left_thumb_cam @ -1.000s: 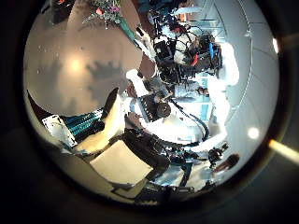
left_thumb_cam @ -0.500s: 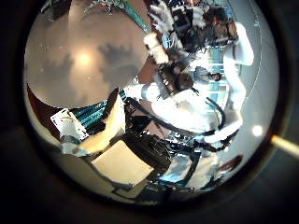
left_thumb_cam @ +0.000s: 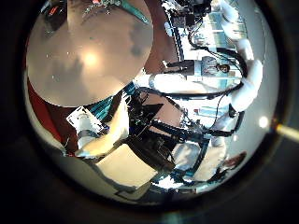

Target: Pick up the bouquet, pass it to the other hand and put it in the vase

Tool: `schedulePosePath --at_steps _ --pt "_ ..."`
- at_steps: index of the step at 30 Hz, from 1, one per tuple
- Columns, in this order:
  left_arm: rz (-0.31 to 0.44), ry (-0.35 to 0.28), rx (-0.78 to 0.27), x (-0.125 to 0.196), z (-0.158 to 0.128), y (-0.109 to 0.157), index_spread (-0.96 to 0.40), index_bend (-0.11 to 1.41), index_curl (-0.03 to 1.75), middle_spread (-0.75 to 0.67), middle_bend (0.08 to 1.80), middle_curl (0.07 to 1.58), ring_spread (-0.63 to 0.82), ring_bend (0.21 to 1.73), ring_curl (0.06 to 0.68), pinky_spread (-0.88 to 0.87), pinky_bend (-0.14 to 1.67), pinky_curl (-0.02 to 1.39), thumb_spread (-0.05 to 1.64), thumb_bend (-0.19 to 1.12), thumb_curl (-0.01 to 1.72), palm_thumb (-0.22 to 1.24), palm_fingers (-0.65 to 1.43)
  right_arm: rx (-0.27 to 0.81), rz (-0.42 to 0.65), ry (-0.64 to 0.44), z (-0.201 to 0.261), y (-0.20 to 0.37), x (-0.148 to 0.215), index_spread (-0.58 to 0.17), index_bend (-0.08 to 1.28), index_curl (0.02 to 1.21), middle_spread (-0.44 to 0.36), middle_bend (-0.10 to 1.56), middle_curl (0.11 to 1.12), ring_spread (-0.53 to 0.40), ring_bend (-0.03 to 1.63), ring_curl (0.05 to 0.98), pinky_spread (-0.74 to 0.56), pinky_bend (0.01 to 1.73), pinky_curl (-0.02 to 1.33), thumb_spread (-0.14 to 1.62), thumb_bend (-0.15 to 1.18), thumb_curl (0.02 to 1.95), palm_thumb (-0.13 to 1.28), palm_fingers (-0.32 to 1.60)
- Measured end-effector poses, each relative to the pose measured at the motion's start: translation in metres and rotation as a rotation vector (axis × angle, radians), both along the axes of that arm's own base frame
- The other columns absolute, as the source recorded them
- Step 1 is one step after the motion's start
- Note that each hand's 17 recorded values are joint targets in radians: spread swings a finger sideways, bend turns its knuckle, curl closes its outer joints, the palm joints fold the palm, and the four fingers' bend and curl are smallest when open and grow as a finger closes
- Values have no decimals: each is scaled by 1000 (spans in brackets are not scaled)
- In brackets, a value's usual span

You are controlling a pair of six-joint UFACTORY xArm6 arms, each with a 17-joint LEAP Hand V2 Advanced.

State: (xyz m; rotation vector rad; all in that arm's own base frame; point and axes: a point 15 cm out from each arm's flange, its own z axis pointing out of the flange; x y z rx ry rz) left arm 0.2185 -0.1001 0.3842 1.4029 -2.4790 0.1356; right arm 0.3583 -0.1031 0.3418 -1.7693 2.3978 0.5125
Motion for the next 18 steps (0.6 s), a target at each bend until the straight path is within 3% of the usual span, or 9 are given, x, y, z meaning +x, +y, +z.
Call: schedulePosePath --at_steps 10,18 --pt "-15 39 0 7 -8 -2 124 190 394 382 210 358 527 435 201 509 173 224 1051 -25 376 452 169 -17 8 180 -66 -33 12 -322 196 378 -31 358 392 -4 709 131 319 528 34 1058 -21 487 707 357" --pt "-19 66 0 11 -14 -4 124 191 396 385 201 355 530 431 200 510 174 225 1052 -24 376 454 162 -4 21 235 -103 -35 26 -359 201 392 -43 341 389 -14 646 132 305 457 56 1055 -22 482 709 355"
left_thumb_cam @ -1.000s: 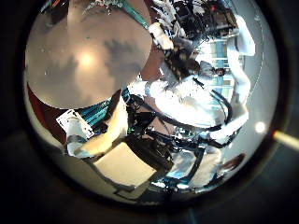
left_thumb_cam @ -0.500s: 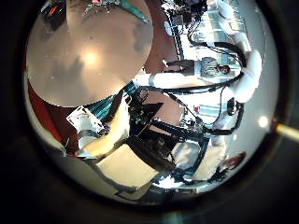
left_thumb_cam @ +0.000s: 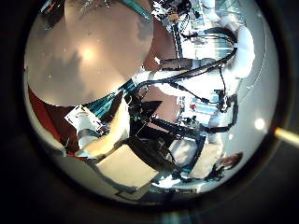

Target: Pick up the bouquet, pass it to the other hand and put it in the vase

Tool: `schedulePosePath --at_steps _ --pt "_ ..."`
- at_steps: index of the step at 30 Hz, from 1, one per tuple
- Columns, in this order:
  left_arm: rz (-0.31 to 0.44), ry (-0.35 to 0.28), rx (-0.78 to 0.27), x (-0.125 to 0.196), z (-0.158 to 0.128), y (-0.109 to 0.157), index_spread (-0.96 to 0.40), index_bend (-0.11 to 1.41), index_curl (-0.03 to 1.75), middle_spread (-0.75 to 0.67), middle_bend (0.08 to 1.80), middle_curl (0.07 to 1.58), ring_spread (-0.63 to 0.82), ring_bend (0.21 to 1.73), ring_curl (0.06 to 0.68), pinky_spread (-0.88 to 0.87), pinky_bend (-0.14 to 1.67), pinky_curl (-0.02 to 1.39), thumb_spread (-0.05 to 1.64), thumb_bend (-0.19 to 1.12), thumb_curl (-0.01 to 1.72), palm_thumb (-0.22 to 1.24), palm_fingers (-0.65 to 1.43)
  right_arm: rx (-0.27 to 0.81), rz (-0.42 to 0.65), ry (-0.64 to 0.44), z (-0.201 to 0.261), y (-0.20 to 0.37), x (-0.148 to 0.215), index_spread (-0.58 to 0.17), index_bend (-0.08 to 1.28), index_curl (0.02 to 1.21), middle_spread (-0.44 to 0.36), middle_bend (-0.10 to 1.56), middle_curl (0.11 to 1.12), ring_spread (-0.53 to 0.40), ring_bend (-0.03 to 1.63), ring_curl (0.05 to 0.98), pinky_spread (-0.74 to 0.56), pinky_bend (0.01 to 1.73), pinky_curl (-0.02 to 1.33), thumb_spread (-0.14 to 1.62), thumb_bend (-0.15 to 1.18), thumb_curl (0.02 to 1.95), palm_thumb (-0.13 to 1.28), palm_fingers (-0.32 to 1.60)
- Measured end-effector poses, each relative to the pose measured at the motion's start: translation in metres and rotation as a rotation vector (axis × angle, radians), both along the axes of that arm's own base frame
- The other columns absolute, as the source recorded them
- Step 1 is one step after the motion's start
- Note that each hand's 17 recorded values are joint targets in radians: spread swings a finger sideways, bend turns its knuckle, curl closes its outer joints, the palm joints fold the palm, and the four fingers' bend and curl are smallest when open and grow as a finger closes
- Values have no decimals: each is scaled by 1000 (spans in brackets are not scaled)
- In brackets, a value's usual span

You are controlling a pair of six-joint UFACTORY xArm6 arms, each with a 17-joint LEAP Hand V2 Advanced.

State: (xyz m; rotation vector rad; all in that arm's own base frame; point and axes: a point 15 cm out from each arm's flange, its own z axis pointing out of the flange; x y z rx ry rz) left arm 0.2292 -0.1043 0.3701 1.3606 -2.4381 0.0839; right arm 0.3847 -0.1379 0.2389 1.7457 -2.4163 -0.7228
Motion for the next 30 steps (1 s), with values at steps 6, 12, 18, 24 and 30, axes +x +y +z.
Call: schedulePosePath --at_steps 6,12,18,24,30 --pt "-1 -3 1 -2 1 0 124 193 401 387 197 354 532 424 199 510 172 224 1056 -25 371 450 161 -8 12 22 -25 2 12 -374 194 395 -51 323 386 -14 604 135 305 420 76 1057 -22 479 713 361" --pt "3 -3 0 -4 0 0 124 194 403 388 199 353 535 422 198 511 171 222 1057 -25 368 450 159 -5 27 51 -42 12 18 -370 182 387 -54 314 385 -14 587 144 297 396 96 1057 -23 474 710 367" --pt "4 -6 0 -3 2 -1 124 193 405 395 198 352 537 420 197 511 172 220 1060 -24 369 453 160 -5 39 61 -52 15 28 -348 183 379 -58 312 387 -30 597 159 288 370 112 1056 -23 470 710 392" --pt "7 -6 1 -3 3 -2 124 191 404 396 199 352 538 421 197 511 172 220 1060 -24 369 453 159 -58 76 106 -62 9 22 -341 190 378 -85 329 397 -102 682 186 212 342 111 1050 -20 470 728 507" --pt "10 -1 2 -1 2 -3 124 194 405 397 196 350 538 422 197 510 171 220 1062 -24 369 455 158 -91 109 141 -72 9 20 -364 196 389 -159 419 436 -218 824 229 5 419 101 1041 -16 475 767 825"
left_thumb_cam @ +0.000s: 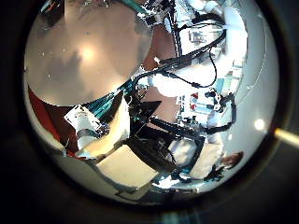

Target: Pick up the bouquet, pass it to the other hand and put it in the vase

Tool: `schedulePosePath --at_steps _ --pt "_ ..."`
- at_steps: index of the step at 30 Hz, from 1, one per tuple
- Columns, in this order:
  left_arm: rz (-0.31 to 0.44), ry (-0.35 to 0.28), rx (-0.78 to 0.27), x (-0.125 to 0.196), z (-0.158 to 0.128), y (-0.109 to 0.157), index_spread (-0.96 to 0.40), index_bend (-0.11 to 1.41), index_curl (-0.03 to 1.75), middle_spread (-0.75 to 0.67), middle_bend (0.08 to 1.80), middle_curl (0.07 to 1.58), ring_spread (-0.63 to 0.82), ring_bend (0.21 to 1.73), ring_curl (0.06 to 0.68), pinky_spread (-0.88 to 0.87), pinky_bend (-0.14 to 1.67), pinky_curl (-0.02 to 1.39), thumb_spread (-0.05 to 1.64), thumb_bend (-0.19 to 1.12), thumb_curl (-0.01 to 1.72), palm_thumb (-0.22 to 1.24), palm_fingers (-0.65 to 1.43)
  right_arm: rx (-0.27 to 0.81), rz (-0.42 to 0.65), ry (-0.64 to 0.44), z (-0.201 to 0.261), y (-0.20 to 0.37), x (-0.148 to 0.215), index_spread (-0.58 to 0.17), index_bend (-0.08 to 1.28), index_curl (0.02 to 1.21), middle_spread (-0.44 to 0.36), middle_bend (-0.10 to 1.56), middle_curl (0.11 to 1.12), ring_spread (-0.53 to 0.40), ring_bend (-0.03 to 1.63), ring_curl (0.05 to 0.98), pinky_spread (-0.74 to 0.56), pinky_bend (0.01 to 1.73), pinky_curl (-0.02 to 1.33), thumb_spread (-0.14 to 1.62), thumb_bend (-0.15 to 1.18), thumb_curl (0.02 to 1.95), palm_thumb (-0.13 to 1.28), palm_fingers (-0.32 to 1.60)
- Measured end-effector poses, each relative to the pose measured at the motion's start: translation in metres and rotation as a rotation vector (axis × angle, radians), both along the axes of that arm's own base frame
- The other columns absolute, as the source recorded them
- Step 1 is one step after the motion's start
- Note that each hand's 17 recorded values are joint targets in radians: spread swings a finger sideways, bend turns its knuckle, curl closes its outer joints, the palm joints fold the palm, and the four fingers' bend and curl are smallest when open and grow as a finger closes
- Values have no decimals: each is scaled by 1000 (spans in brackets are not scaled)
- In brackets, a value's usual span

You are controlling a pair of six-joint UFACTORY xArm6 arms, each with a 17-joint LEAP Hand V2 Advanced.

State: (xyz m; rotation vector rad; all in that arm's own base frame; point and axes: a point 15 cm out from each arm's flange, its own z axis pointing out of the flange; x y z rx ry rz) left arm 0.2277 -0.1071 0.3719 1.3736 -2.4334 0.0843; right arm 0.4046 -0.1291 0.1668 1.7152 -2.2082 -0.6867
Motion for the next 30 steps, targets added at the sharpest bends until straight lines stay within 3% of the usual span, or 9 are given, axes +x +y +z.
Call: schedulePosePath --at_steps 5,9,12,17,25,30 --pt "5 -2 1 0 1 0 124 195 408 394 193 349 539 421 198 508 173 222 1063 -24 368 455 155 2 6 6 -2 3 1 -425 261 456 -234 502 498 -272 944 309 -289 674 161 1023 -13 484 815 1231" --pt "9 -10 1 1 5 0 124 195 409 392 194 347 539 421 198 508 173 223 1064 -23 368 457 155 -1 16 -2 0 6 4 -447 507 579 -246 732 603 -263 1047 379 -393 875 252 1010 -8 497 869 1424" --pt "11 -12 0 0 6 -1 124 195 410 391 195 347 539 421 199 508 172 223 1064 -24 366 458 155 -18 15 -58 10 3 19 -450 682 685 -256 882 688 -256 1164 437 -367 1099 346 992 0 518 930 1373" --pt "11 -10 0 0 5 -1 124 194 411 391 195 346 539 421 200 508 172 224 1064 -24 365 459 154 -91 -2 -294 64 -13 53 -412 921 825 -242 1105 800 -247 1307 526 -297 1315 462 974 61 595 1092 1254" --pt "13 -19 -6 3 8 -3 125 196 414 390 195 346 539 421 200 508 172 225 1064 -24 363 459 155 -144 10 -518 154 -9 33 -331 1088 918 -193 1270 859 -220 1433 618 -216 1424 568 928 82 710 1177 1158" --pt "32 -26 -12 11 10 0 126 197 415 390 195 345 539 420 201 508 171 225 1064 -24 363 459 155 -34 41 -691 222 26 22 -295 1130 930 -169 1314 860 -207 1457 647 -194 1424 610 907 72 772 1180 1138"
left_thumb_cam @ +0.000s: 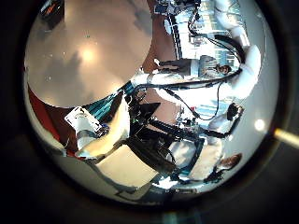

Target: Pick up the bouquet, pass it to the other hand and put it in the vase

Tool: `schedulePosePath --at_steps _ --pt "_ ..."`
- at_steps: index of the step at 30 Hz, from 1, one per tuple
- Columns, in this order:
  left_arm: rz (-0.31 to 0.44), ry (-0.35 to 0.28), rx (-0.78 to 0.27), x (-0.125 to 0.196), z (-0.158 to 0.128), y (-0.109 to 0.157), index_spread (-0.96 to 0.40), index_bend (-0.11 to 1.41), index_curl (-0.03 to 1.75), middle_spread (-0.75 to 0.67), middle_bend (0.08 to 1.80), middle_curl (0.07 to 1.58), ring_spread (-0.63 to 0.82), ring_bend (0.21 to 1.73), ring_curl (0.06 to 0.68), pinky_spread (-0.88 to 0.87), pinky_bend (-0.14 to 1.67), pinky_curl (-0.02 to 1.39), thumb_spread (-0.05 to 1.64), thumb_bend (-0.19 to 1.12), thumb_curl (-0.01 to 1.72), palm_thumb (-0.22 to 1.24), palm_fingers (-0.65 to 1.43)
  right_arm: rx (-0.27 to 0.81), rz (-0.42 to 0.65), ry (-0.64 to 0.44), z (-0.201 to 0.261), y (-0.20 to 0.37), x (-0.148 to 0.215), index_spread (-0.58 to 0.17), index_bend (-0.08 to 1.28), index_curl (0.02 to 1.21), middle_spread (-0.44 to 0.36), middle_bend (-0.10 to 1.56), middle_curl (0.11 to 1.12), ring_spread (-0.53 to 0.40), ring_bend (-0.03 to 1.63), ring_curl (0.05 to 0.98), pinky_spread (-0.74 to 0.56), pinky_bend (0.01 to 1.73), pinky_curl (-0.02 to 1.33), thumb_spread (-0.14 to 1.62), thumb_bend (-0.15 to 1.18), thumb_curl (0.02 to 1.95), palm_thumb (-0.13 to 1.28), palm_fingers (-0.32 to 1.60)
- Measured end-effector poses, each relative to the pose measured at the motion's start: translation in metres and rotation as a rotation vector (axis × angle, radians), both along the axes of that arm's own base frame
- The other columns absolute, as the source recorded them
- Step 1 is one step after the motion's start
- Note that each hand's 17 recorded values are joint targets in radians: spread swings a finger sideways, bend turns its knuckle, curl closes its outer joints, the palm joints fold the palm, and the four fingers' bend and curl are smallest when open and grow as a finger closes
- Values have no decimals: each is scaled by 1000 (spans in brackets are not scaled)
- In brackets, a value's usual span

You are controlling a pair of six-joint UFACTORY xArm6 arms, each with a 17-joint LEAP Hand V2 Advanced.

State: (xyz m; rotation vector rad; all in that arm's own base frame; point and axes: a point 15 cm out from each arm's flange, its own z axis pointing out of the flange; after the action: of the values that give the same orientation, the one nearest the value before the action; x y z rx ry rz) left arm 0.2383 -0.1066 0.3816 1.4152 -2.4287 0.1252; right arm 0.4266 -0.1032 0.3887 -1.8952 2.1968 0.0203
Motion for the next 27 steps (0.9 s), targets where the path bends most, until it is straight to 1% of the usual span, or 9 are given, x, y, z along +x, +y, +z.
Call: schedulePosePath --at_steps 4,8,9,12,15,18,21,24,27 --pt "27 9 -40 6 3 -6 127 202 419 382 199 347 530 419 200 499 170 222 1076 -23 361 454 184 100 30 -96 43 20 -20 -274 1151 931 -156 1332 853 -200 1470 661 -186 1411 638 895 69 821 1183 1132" --pt "80 15 -99 14 11 -3 118 195 417 364 208 351 512 434 202 490 171 219 1088 -27 356 441 229 247 31 -199 83 38 -34 -258 1165 927 -147 1343 844 -195 1473 671 -182 1397 665 887 65 868 1180 1128" --pt "86 23 -120 16 12 -6 114 196 418 357 210 352 507 441 203 483 171 219 1092 -28 353 432 242 287 28 -230 94 39 -39 -255 1168 926 -145 1345 842 -195 1473 673 -181 1394 672 885 64 880 1180 1127" --pt "91 72 -180 18 12 -17 108 196 419 336 224 359 492 453 205 473 169 216 1104 -28 347 409 274 400 21 -318 126 46 -50 -246 1172 922 -141 1350 835 -191 1475 676 -180 1383 691 877 58 914 1174 1128" --pt "111 119 -243 19 18 -16 105 194 421 325 224 362 485 462 206 469 171 216 1116 -27 340 390 283 504 31 -369 152 57 -66 -240 1176 918 -138 1354 829 -190 1478 681 -180 1371 710 874 51 947 1163 1128" --pt "94 151 -267 12 23 -18 104 196 424 321 226 364 482 466 204 467 171 215 1123 -23 338 383 283 491 -6 -377 152 42 -75 -235 1181 913 -136 1359 824 -190 1476 685 -180 1362 729 875 45 977 1154 1124" --pt "92 139 -270 11 26 -15 106 197 427 319 226 364 480 467 202 466 171 213 1126 -22 337 381 284 449 -46 -352 141 26 -80 -232 1185 910 -134 1364 820 -190 1472 687 -181 1354 744 877 20 990 1119 1122" --pt "96 117 -267 8 29 -13 108 197 429 318 224 365 477 471 200 465 170 212 1134 -21 336 382 285 429 -93 -262 102 10 -85 -232 1180 907 -137 1353 815 -192 1459 688 -189 1343 758 895 -53 967 977 1097" --pt "83 114 -262 4 29 -12 110 199 432 318 223 365 475 473 198 460 171 210 1136 -21 336 382 286 400 -129 -194 68 0 -88 -238 1101 874 -140 1295 783 -193 1410 662 -229 1281 733 928 -42 920 895 1066"
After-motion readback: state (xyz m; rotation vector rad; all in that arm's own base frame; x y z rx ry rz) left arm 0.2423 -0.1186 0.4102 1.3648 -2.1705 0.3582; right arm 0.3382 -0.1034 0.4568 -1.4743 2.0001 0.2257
